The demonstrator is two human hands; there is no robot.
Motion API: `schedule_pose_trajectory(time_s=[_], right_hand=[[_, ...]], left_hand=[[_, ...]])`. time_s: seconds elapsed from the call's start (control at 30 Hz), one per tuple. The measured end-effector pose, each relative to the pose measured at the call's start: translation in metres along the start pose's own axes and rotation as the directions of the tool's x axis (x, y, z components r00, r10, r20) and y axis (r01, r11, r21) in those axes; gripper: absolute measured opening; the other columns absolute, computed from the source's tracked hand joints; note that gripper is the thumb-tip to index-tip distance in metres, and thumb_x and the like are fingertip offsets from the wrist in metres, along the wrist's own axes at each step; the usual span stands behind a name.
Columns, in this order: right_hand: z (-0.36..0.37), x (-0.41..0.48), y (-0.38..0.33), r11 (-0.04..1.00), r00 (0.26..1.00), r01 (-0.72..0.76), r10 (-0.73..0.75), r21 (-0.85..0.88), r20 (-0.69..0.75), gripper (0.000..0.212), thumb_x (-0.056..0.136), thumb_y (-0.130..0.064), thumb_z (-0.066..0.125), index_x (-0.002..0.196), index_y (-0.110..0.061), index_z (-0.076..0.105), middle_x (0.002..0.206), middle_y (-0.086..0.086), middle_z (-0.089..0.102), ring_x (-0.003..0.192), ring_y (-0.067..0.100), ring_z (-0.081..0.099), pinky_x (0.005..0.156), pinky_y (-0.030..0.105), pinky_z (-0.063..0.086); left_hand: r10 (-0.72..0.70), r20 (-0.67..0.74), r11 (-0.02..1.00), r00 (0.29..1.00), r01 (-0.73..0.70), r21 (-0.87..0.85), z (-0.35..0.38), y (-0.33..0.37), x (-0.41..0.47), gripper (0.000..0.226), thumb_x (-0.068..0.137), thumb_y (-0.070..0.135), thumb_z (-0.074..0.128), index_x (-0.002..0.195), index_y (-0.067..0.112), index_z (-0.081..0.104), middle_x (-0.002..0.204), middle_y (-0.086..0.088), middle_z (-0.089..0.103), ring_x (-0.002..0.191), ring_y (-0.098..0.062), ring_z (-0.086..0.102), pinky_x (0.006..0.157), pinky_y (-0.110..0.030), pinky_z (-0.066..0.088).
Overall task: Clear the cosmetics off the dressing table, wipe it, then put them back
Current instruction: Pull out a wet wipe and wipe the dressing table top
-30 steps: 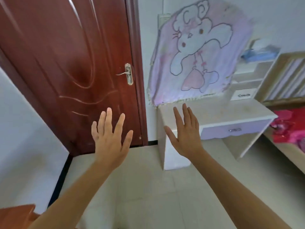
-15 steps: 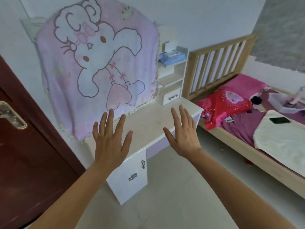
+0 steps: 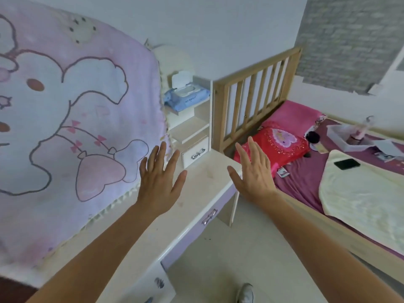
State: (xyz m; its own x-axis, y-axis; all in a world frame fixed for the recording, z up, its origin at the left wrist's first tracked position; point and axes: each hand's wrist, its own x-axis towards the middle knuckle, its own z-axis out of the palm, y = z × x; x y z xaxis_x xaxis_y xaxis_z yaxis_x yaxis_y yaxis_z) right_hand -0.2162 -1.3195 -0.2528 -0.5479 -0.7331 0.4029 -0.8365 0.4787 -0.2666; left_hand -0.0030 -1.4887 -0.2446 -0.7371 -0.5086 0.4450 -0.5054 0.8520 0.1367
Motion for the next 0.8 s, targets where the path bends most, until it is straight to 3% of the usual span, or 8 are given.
schedule_pose_trajectory(time_s=[0.23,0.4,0.53,0.63,0.8], right_hand=[[0.032,0.147,0.057,0.998,0.994,0.031,-0.035,0.046,0.102,0.056,0.098,-0.044,0.044,0.146,-0.015,0.038,0.149,0.014,0.038,0.144,0.033,0.028,0.118,0.048,0.024],[0.044,0.263,0.079,0.985,0.979,0.136,-0.15,0.105,0.14,0.045,0.1,-0.034,0.046,0.141,-0.015,0.047,0.144,0.009,0.049,0.136,0.026,0.041,0.113,0.044,0.033],[0.064,0.309,0.076,0.975,0.964,0.167,-0.192,0.145,0.185,0.045,0.103,-0.032,0.042,0.145,-0.017,0.043,0.149,0.006,0.043,0.137,0.024,0.039,0.108,0.042,0.04],[0.084,0.342,0.078,0.963,0.952,0.183,-0.224,0.198,0.207,0.045,0.103,-0.03,0.043,0.146,-0.017,0.04,0.151,0.005,0.04,0.138,0.024,0.038,0.109,0.039,0.038],[0.108,0.381,0.074,0.909,0.929,0.224,-0.309,0.353,0.206,0.054,0.1,-0.012,0.045,0.152,-0.011,0.03,0.159,0.008,0.026,0.141,0.027,0.034,0.111,0.038,0.036]], left_hand=[[-0.155,0.089,0.988,0.984,0.153,0.023,0.051,-0.011,0.129,0.067,0.095,0.055,0.03,0.149,0.017,0.039,0.161,-0.015,0.022,0.147,-0.034,0.02,0.11,-0.053,0.027],[-0.253,0.083,0.967,0.964,0.251,0.04,0.07,-0.02,0.218,0.068,0.093,0.054,0.031,0.148,0.015,0.04,0.16,-0.014,0.024,0.146,-0.034,0.021,0.112,-0.051,0.027],[-0.204,0.138,0.977,0.969,0.192,0.096,0.081,-0.035,0.264,0.057,0.098,0.047,0.041,0.145,0.014,0.042,0.154,-0.013,0.034,0.142,-0.032,0.029,0.108,-0.048,0.032],[-0.183,0.148,0.982,0.972,0.173,0.081,0.093,-0.049,0.313,0.051,0.098,0.04,0.05,0.142,0.013,0.046,0.148,-0.012,0.043,0.134,-0.032,0.038,0.102,-0.045,0.037],[-0.176,0.061,0.984,0.982,0.177,-0.004,0.119,-0.065,0.382,0.042,0.098,0.036,0.051,0.131,0.01,0.054,0.124,-0.012,0.058,0.117,-0.033,0.051,0.091,-0.043,0.044]])
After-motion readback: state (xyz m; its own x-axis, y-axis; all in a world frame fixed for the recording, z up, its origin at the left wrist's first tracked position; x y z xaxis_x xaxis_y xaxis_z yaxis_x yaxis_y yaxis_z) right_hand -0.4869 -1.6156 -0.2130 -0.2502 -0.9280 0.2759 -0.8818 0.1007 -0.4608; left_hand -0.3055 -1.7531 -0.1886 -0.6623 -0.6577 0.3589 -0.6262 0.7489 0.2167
